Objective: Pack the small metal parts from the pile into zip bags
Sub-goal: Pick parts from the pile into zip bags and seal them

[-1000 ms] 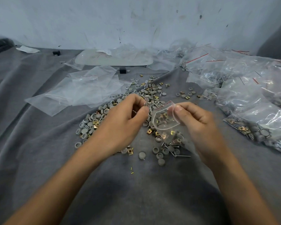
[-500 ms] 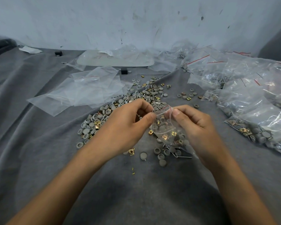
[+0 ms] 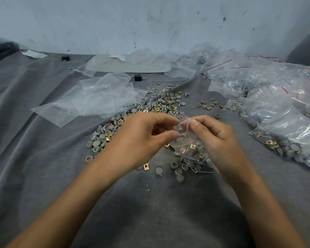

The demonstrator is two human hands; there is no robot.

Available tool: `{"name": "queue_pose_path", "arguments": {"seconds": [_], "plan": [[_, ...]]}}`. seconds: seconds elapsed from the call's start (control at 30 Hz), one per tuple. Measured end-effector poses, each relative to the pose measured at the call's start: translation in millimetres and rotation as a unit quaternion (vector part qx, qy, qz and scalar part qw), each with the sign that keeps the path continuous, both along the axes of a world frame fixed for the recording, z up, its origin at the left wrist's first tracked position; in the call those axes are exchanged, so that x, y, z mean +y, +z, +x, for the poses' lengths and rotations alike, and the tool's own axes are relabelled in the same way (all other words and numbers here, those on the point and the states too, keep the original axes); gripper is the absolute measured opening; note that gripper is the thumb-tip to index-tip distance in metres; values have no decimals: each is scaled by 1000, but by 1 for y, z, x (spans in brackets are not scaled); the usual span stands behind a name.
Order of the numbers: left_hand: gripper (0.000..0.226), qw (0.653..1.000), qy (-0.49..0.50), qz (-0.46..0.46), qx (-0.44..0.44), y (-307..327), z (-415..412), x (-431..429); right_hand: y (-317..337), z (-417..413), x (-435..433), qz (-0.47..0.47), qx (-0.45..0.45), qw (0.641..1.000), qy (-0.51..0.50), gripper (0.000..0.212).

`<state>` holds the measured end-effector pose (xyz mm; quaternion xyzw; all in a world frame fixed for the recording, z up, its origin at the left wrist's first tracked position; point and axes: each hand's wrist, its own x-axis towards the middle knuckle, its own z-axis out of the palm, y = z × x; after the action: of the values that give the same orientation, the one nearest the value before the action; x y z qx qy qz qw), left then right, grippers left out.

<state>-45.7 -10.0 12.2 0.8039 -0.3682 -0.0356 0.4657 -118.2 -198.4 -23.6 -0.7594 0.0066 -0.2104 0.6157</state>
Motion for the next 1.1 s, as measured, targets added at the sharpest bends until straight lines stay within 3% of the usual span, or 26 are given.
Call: {"name": "queue_pose_path", "arguments": {"seconds": [0.13, 0.23, 0.33, 0.43, 0.63, 0.77, 0.93, 1.1], "plan": [[20, 998, 52, -39, -5, 3, 21, 13, -1, 2, -7, 44, -25, 998, -48, 20], [17, 993, 116, -16, -10, -4, 40, 26, 3, 2, -10, 109, -51, 990, -76, 20], [9, 986, 137, 90, -35, -19, 48, 24, 4, 3, -12, 121, -75, 984, -103, 21], [6, 970, 96, 203, -93, -31, 49, 8, 5, 3, -12, 106, -75, 986, -105, 22], [27, 907, 120, 350, -202, -46, 62, -21, 4, 5, -11, 98, -70, 989, -85, 22], [34, 894, 129, 389, -183, -47, 72, -23, 5, 3, -14, 105, -67, 989, -78, 22], [15, 931, 54, 347, -97, -43, 79, -23, 5, 3, -14, 92, -61, 991, -82, 22], [24, 913, 21, 381, -144, -43, 74, -24, 4, 3, -14, 86, -44, 992, -79, 22]]}}
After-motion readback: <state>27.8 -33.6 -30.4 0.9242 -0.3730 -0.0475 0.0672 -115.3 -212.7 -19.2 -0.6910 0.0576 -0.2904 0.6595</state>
